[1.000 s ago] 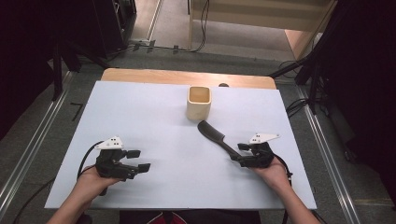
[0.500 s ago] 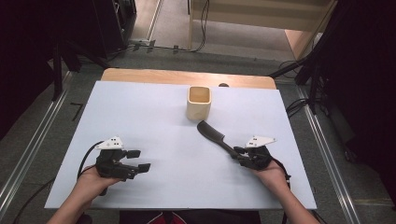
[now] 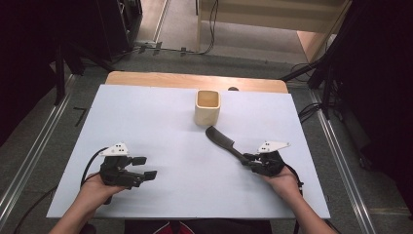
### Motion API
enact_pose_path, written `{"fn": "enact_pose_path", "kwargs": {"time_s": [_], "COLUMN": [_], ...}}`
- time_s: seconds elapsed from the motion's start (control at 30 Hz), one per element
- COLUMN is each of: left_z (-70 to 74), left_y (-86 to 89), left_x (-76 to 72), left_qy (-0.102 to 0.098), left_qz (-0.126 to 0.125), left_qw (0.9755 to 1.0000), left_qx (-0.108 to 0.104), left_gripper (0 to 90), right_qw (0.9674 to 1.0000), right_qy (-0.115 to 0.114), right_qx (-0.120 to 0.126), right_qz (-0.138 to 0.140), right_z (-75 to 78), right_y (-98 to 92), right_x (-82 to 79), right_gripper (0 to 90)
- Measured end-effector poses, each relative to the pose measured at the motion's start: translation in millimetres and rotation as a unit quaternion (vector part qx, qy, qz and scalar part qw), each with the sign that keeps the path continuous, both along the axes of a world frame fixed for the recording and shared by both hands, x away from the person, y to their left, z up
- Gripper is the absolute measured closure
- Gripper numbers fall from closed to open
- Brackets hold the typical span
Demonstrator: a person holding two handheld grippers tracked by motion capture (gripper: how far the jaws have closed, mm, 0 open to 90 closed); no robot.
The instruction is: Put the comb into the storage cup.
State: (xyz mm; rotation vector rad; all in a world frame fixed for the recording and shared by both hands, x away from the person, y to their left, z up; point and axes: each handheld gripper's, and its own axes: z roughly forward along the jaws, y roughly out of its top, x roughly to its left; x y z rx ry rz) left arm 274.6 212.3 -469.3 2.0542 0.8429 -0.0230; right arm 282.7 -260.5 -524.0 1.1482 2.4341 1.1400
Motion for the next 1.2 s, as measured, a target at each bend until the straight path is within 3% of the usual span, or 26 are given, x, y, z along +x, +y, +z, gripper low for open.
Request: {"fn": "enact_pose_path", "kwargs": {"time_s": [0.4,0.63,1.2], "left_z": [0.2,0.2,1.9], "left_y": [0.3,0.8,0.7], "left_x": [0.1,0.4,1.3], "left_qy": [0.000,0.000,0.008], "left_qz": [0.000,0.003,0.011], "left_qw": [1.0000,1.0000,0.9999], "left_qx": [0.000,0.001,-0.006], "left_gripper": [25.2,25.2,25.2], "right_qw": [0.9998,0.9993,0.9976], "right_qy": [0.008,-0.005,-0.010], "right_qx": [0.014,0.030,0.065], "right_qz": [0.009,0.021,0.022], "right_z": [9.3,22.6,46.5], "right_y": [-4.6,-2.5,5.5], "right_x": [-0.5,-3.7,-12.0], "right_gripper": [70.1,70.2,70.1]}}
